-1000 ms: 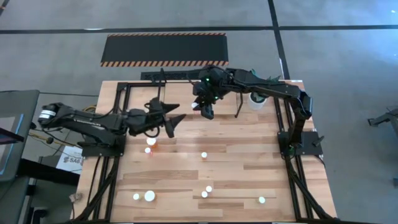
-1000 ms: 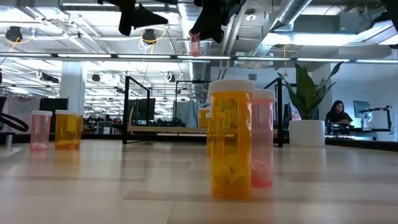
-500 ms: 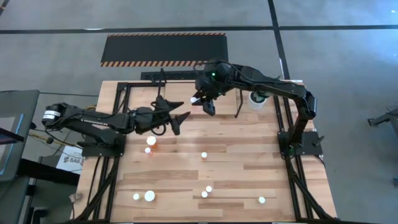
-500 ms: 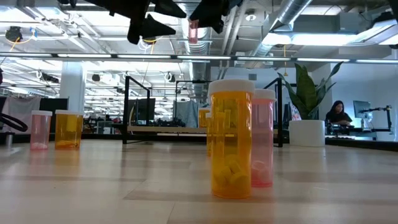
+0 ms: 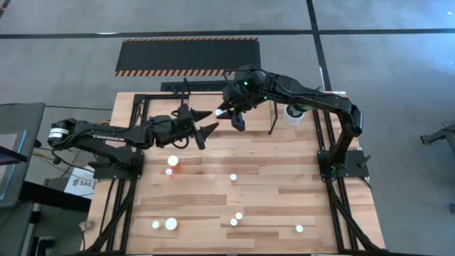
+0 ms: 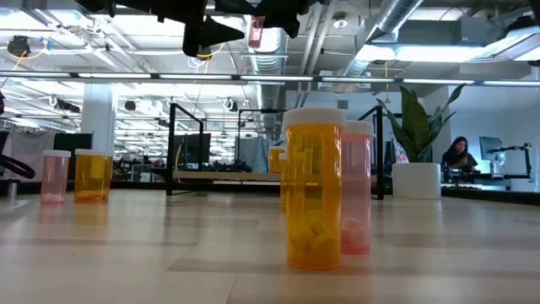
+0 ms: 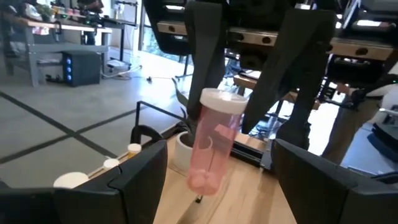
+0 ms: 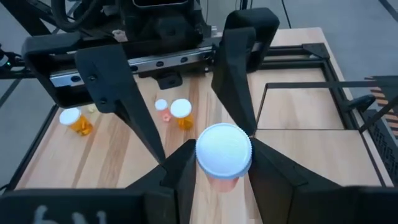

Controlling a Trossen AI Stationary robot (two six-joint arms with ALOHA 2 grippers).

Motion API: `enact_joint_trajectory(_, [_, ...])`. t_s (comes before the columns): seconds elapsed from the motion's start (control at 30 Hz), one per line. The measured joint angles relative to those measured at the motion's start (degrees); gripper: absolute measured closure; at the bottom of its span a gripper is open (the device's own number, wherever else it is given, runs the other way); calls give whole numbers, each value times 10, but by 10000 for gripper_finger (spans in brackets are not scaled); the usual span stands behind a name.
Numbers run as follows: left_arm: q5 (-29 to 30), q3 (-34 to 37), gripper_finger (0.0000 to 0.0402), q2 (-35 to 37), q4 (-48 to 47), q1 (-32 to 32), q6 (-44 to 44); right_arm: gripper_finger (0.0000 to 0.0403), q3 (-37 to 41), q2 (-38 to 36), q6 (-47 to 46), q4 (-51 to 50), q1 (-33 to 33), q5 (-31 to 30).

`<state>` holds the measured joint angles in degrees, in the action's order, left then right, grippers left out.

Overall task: Pick and place medicine bottles onto shelf by color
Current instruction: Put the top right small pink pill bottle on the shelf

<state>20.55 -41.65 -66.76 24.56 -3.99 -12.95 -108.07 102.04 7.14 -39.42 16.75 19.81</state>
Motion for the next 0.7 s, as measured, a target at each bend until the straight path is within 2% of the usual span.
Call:
enact_joint_trajectory(0.3, [-13,0,139,0,8,0,28,250,0,0,0,28,-10,12])
enact_joint_trajectory(0.7, [-32,0,216,0,19,-3,52,250,0,0,-6,37,-17,12])
